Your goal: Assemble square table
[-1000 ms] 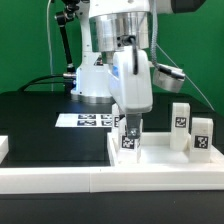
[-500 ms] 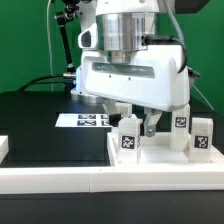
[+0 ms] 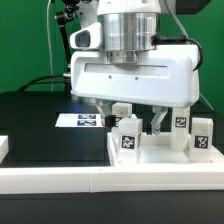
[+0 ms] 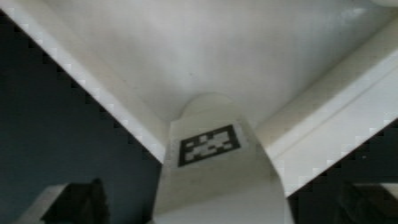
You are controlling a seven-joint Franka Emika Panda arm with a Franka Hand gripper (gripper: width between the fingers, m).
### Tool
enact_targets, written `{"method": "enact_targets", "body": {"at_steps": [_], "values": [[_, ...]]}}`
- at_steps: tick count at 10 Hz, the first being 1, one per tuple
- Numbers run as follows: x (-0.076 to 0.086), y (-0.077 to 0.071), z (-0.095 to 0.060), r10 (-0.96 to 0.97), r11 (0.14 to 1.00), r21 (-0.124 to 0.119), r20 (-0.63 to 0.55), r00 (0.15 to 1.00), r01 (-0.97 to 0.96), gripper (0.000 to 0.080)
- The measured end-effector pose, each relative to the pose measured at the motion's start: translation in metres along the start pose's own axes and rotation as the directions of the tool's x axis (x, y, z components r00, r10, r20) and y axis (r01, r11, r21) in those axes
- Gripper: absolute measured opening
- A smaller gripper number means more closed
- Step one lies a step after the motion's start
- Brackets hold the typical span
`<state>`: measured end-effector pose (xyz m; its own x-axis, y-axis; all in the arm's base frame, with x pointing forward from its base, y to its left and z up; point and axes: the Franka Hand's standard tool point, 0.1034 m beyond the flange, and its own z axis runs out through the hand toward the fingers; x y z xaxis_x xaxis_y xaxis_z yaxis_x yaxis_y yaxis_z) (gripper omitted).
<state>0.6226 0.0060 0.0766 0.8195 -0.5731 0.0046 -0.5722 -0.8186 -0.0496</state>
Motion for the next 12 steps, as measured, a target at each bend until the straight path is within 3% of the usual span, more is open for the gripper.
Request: {"method": "enact_targets", "body": {"at_steps": [5,6,7,8,9,12], "values": [[0.0009,0.0014,0.0,-0.28,0.96,-0.004,0.0,0.96,0.28,0.0648],[0.0007,0.0015,0.0001,-0.278,0.961,-0.004,0.0,0.961,0.278,0.0523],[0.0006,0.0016,0.0002,-0.278,0.961,-0.004,0.0,0.961,0.278,0.0523],[0.0005,0.0015,0.0002,-0.267,0.964,-0.003,0.0,0.964,0.267,0.0333],[0.0005,0.0017,0.0003,-0.254,0.967,-0.004,0.0,0.967,0.254,0.0289],[0.0003,0.0015,0.0004,-0.184,0.983,-0.003,0.001,0.983,0.184,0.0289]]}}
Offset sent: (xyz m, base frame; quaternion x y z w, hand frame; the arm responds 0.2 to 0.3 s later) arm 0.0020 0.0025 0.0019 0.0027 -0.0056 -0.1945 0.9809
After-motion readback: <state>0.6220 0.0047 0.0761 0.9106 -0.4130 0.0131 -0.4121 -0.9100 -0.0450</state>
